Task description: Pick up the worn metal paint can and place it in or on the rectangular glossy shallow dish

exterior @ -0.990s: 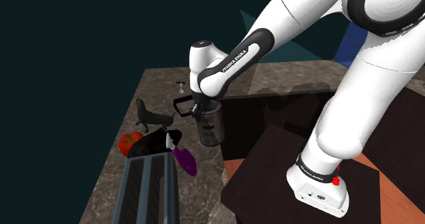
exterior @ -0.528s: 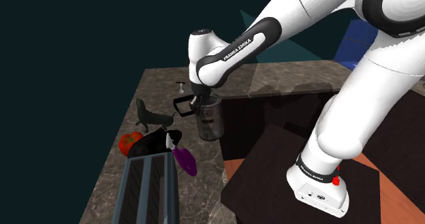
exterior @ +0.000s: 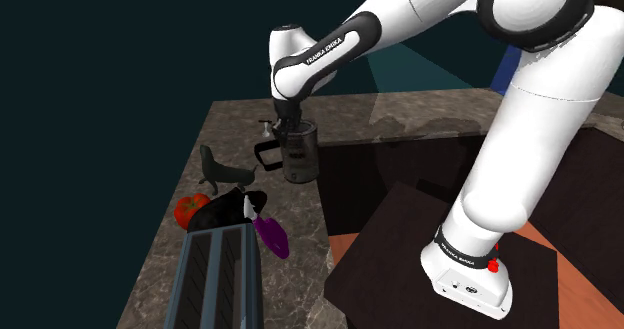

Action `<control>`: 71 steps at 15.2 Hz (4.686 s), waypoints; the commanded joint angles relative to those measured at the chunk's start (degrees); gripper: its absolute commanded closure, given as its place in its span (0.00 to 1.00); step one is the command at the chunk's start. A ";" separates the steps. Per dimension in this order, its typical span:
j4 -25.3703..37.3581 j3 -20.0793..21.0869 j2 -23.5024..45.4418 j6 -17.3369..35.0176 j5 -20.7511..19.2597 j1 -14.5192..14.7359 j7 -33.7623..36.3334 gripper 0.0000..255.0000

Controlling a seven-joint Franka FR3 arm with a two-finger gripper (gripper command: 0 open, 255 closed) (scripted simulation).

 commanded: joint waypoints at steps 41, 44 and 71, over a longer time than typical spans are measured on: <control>66.43 -5.08 47.69 -18.36 0.71 -8.50 -14.97 1.00; 65.21 -5.09 48.31 -16.51 0.69 -8.51 -14.95 1.00; 65.13 -5.07 45.97 -18.78 0.74 -8.50 -14.96 0.00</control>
